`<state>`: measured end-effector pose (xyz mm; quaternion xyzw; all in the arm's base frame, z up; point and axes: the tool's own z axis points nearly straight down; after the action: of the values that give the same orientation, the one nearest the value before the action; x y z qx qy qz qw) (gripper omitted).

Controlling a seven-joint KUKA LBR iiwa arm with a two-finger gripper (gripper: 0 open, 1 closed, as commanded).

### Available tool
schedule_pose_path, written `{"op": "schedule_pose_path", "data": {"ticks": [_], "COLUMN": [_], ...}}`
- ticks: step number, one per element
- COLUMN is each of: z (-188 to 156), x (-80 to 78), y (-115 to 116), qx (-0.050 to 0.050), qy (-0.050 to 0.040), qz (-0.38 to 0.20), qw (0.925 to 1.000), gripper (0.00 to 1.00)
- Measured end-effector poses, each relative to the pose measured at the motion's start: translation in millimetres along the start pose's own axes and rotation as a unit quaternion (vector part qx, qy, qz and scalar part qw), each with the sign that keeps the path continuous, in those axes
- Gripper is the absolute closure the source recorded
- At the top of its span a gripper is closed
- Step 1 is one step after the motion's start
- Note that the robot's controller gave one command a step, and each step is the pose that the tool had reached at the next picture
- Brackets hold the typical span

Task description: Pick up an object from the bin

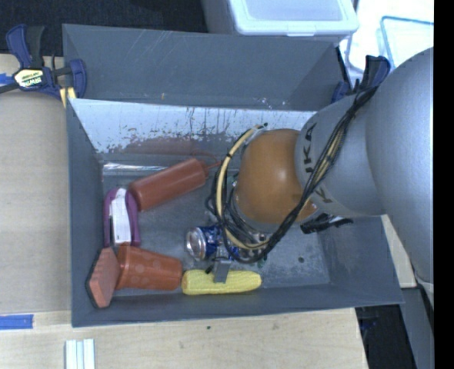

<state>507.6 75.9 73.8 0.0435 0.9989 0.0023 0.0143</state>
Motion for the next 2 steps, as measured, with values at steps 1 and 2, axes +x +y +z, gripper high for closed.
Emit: {"op": "schedule_pose_path", "data": {"ticks": [1, 2], "z": [0.4, 0.4], "x": [-11.8, -11.8], "y": [-14.9, -14.9], "qx": [0.0, 0.0], "qy": [0.003, 0.003], "qz": [-0.086, -0.086], "qw": [0.9963, 0.9963], "gripper": [1.0, 1.0]}}
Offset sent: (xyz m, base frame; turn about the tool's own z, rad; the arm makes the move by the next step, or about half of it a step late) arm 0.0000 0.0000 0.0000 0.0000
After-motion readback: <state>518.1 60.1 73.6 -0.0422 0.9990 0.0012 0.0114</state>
